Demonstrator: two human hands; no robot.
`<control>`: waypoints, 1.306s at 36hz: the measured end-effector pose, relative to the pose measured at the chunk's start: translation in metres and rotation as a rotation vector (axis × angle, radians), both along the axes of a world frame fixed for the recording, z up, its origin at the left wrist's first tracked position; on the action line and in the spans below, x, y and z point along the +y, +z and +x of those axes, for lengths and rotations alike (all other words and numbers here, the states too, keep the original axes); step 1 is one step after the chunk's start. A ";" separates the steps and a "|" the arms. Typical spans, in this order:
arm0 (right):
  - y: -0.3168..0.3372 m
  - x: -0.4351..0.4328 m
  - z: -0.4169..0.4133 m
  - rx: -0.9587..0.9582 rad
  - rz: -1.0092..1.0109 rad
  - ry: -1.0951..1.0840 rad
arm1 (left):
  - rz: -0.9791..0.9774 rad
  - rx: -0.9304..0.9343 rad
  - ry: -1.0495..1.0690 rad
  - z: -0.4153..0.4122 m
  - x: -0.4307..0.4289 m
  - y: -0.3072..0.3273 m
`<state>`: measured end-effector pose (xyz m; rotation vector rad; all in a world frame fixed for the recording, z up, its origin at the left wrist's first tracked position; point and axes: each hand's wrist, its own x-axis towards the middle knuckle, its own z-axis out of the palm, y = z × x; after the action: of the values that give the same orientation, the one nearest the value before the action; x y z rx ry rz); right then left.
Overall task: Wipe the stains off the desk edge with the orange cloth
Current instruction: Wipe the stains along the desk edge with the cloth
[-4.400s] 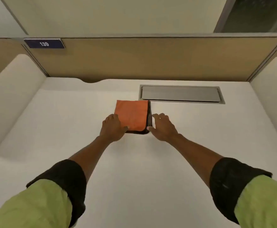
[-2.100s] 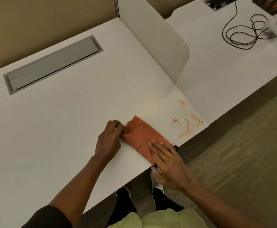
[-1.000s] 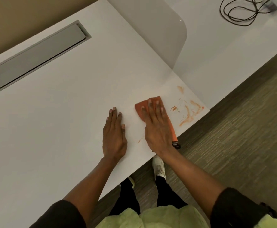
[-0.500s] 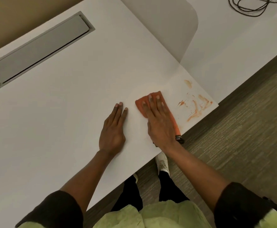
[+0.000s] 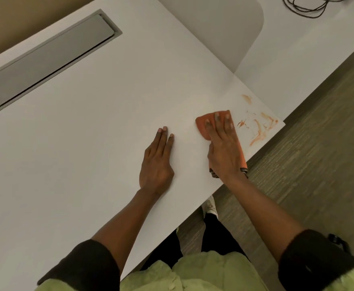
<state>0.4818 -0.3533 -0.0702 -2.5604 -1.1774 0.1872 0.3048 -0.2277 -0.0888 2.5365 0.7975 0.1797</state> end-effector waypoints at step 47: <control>-0.008 -0.076 -0.016 0.056 0.005 0.157 | -0.009 0.010 0.311 0.078 -0.054 -0.017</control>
<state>0.4658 -0.4289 -0.0778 -2.4418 -1.3562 0.2891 0.3825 -0.2820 -0.1057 2.3926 1.1917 0.2626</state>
